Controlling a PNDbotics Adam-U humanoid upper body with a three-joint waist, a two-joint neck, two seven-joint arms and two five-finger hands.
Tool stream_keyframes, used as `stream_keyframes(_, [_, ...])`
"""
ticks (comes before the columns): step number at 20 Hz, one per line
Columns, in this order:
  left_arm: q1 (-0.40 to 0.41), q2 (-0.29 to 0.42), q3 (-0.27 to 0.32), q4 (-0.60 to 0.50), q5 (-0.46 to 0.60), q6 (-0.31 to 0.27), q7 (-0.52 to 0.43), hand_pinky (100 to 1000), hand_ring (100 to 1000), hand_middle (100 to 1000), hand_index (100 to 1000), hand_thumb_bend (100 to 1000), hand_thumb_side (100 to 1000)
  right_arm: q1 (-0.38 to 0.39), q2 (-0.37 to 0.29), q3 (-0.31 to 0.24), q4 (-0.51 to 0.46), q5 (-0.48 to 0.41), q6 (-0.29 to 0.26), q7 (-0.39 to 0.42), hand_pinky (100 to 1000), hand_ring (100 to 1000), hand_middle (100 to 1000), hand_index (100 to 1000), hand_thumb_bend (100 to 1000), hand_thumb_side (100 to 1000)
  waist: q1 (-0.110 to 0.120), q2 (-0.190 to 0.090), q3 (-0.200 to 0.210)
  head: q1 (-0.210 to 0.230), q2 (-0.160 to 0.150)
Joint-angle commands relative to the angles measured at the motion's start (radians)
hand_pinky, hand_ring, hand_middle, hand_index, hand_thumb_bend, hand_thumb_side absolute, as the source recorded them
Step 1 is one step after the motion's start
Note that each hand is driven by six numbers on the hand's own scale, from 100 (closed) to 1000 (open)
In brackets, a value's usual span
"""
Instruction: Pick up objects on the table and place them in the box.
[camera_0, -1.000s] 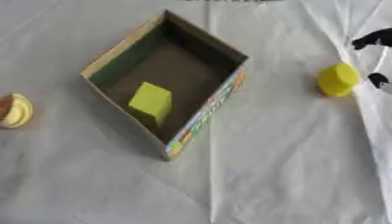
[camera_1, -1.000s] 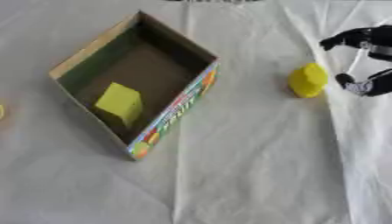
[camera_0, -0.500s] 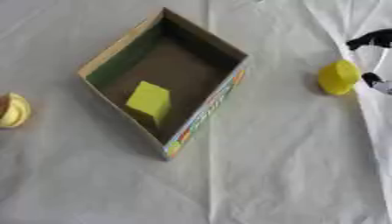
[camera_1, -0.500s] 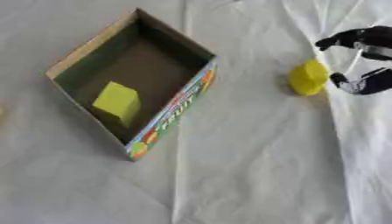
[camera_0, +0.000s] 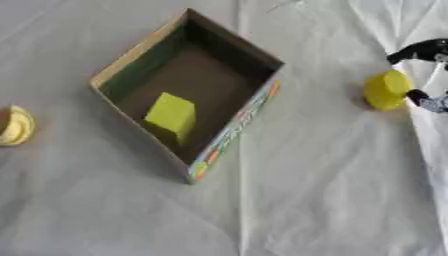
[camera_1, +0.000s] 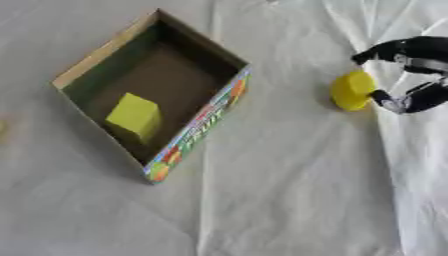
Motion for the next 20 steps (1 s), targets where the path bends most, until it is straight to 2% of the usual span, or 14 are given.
stream_keyframes(1, [-0.011, 0.011, 0.005, -0.016, 0.006, 0.0, -0.003, 816, 742, 757, 827, 100, 565, -0.018, -0.019, -0.004, 0.001, 0.02, -0.005, 0.012, 997, 976, 883, 1000, 100, 308, -0.002, -0.015, 0.001, -0.003, -0.009])
stream_keyframes(7, [-0.013, 0.008, 0.004, -0.016, 0.007, 0.003, -0.005, 816, 742, 757, 828, 100, 565, -0.031, -0.007, 0.004, 0.02, 0.042, -0.003, 0.021, 994, 973, 883, 1000, 107, 310, -0.003, -0.012, 0.002, -0.006, -0.009])
stream_keyframes(12, [-0.015, 0.007, 0.004, -0.016, 0.008, 0.005, -0.007, 817, 743, 757, 828, 100, 565, -0.041, 0.001, 0.014, 0.033, 0.057, -0.005, 0.04, 988, 966, 875, 1000, 120, 358, -0.003, -0.009, 0.004, -0.009, -0.009])
stream_keyframes(15, [-0.015, 0.006, 0.004, -0.016, 0.008, 0.005, -0.008, 817, 743, 757, 828, 100, 565, -0.046, 0.006, 0.018, 0.044, 0.062, -0.002, 0.049, 968, 940, 819, 1000, 100, 402, -0.004, -0.008, 0.005, -0.011, -0.009])
stream_keyframes(20, [-0.015, 0.005, 0.004, -0.016, 0.008, 0.006, -0.009, 817, 743, 757, 828, 100, 565, -0.053, 0.015, 0.02, 0.062, 0.043, 0.025, 0.05, 921, 874, 684, 908, 100, 364, -0.005, -0.008, 0.006, -0.011, -0.008])
